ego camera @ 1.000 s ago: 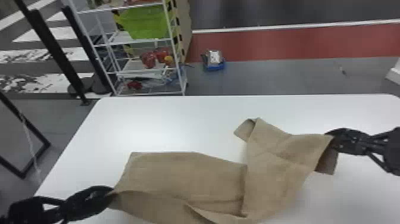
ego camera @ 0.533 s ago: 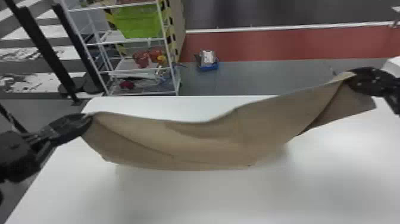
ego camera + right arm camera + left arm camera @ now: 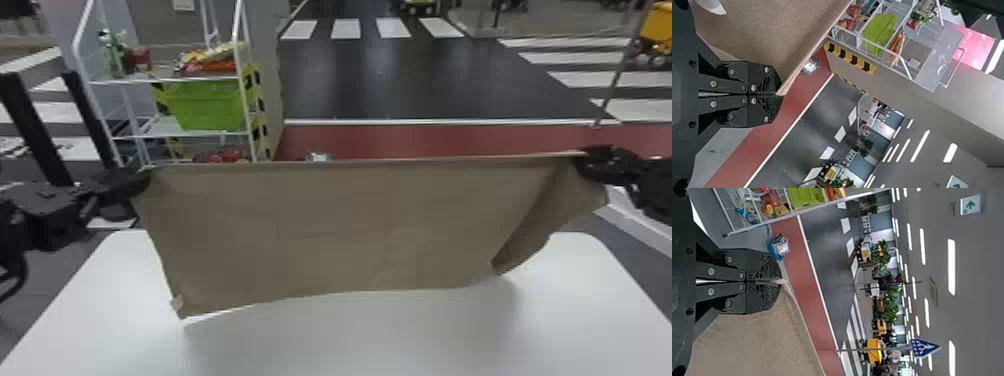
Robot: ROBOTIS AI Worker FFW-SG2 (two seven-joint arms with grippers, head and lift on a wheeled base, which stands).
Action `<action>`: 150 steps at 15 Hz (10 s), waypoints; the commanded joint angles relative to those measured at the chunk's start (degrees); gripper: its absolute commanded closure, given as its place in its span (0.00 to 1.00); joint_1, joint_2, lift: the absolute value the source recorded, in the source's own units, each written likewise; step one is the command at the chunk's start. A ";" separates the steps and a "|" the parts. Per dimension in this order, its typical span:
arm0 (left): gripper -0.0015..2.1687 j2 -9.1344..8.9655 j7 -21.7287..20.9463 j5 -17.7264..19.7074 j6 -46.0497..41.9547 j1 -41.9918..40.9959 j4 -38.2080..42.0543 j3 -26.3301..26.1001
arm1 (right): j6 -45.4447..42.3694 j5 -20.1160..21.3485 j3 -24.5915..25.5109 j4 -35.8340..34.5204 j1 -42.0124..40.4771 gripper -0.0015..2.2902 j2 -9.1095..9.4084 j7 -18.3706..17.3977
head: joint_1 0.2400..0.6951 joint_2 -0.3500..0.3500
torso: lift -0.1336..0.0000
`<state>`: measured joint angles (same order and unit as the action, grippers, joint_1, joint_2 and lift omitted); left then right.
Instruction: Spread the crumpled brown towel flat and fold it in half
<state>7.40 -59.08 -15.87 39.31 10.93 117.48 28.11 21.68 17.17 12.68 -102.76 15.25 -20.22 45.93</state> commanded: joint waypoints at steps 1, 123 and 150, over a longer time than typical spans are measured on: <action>0.80 -0.02 1.69 -3.47 -0.32 4.81 -6.74 -5.52 | -0.09 0.41 -0.64 6.43 5.32 0.73 -1.49 -0.93 | 0.54 0.54 | 0.08; 0.76 3.24 -10.53 -17.62 -9.64 -4.07 -26.60 -6.22 | 12.04 -12.68 -1.78 30.51 1.36 0.12 0.71 -1.02 | 1.00 0.49 | 0.08; 0.99 2.80 -7.98 -16.21 -16.49 -5.48 -23.70 -3.76 | 5.88 -11.63 -1.69 23.66 -3.38 0.38 1.15 3.46 | 1.00 0.54 | 0.08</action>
<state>10.32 -67.09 -32.18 22.68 5.46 92.81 24.11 27.52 5.54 10.74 -77.90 12.17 -19.06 48.75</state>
